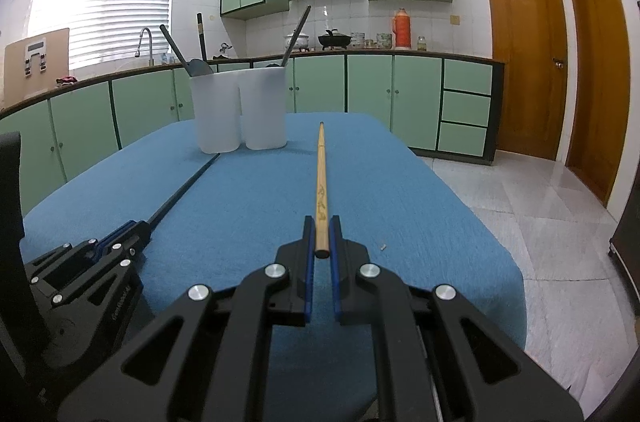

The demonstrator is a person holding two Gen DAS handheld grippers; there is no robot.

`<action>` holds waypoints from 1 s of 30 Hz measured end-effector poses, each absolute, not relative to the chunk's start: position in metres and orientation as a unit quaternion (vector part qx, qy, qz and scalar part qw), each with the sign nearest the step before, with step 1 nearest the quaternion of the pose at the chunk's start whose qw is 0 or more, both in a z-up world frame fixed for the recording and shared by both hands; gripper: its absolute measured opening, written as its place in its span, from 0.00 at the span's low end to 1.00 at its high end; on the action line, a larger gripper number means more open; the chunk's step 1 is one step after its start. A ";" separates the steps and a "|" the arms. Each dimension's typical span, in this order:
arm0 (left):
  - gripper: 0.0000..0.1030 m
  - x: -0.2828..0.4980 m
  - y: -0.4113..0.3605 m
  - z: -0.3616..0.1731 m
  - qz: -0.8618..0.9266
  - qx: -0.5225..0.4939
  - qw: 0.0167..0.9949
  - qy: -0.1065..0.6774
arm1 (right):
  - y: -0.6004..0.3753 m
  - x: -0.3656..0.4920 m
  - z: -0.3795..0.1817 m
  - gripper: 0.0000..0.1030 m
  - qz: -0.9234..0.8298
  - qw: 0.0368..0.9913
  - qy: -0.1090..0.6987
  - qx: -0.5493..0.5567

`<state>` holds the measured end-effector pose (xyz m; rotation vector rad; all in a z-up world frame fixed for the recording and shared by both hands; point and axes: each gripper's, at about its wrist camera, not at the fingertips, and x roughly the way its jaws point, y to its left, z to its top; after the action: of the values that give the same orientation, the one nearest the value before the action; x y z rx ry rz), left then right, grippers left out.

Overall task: Organize utensils
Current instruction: 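Grasp the wooden chopstick with the right tool while the left tool grasps the black chopstick, then lift both chopsticks and carry them toward the white holder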

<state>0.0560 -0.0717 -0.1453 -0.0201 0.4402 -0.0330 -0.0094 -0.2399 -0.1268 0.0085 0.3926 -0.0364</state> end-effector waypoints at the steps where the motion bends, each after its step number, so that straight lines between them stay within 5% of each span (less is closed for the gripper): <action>1: 0.07 0.055 -0.070 -0.144 -0.016 -0.011 0.976 0.219 | -0.239 -0.010 -0.126 0.06 -0.017 0.981 0.195 0.003; 30: 0.06 0.031 -0.035 -0.040 -0.043 0.009 0.985 0.166 | -0.249 -0.016 -0.052 0.06 0.038 0.986 0.163 0.012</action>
<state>0.0309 -0.0349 -0.0400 0.0187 0.3331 -0.0873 -0.0161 -0.2487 -0.0521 0.0243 0.3276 0.0754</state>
